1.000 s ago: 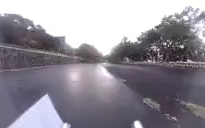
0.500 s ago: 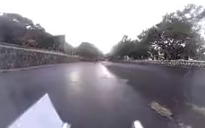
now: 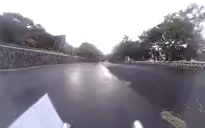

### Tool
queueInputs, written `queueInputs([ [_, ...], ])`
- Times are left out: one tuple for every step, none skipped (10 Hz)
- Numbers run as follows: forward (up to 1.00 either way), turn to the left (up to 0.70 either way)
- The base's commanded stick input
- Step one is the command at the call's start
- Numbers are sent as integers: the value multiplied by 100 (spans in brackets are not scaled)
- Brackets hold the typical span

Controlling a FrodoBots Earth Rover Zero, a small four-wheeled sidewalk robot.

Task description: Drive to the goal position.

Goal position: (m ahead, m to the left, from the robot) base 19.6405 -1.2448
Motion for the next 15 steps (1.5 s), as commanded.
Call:
queueInputs([
  [50, 0],
  [50, 0],
  [50, 0],
  [50, 0],
  [50, 0],
  [50, 0],
  [50, 0],
  [50, 0],
  [50, 0],
  [50, 0],
  [50, 0],
  [50, 0],
  [50, 0],
  [50, 0],
  [50, 0],
])
